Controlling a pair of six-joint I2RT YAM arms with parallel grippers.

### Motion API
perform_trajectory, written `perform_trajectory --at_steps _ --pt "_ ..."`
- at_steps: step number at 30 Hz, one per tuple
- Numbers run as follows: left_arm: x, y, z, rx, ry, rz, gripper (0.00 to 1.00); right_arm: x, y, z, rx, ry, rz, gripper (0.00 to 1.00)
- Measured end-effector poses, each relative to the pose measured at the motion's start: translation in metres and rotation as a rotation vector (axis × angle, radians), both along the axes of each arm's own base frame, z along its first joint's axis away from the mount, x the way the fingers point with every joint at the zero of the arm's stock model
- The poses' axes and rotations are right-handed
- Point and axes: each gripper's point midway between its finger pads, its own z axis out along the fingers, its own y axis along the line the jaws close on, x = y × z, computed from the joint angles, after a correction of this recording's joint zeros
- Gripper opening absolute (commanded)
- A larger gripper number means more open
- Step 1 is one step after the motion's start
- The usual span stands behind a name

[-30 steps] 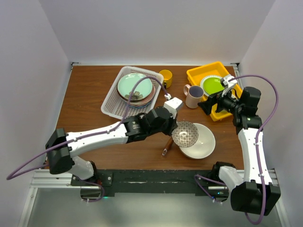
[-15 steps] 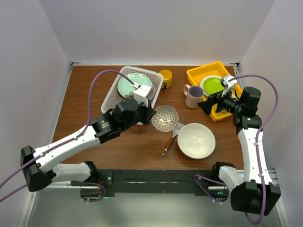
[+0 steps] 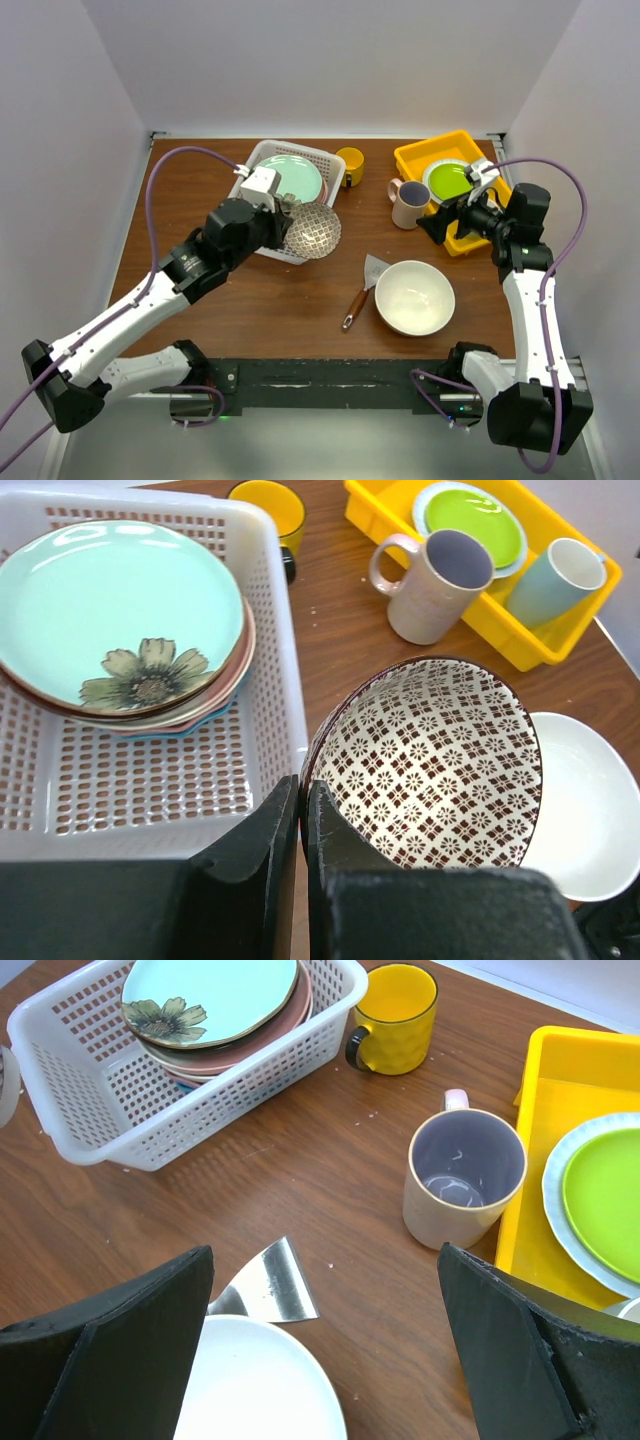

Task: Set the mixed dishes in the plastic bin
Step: Place the bowl in the plastic bin.

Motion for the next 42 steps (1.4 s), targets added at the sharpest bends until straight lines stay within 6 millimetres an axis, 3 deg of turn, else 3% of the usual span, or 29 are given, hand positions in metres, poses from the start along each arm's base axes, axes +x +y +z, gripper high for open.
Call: perform_trajectory --at_steps 21,42 --pt "0.032 0.057 -0.021 0.026 0.037 0.139 0.0 0.0 0.0 0.0 -0.001 -0.003 0.005 0.98" --pt "0.048 0.075 -0.037 0.004 0.079 0.158 0.0 -0.001 0.002 0.0 0.0 -0.003 0.014 0.98"
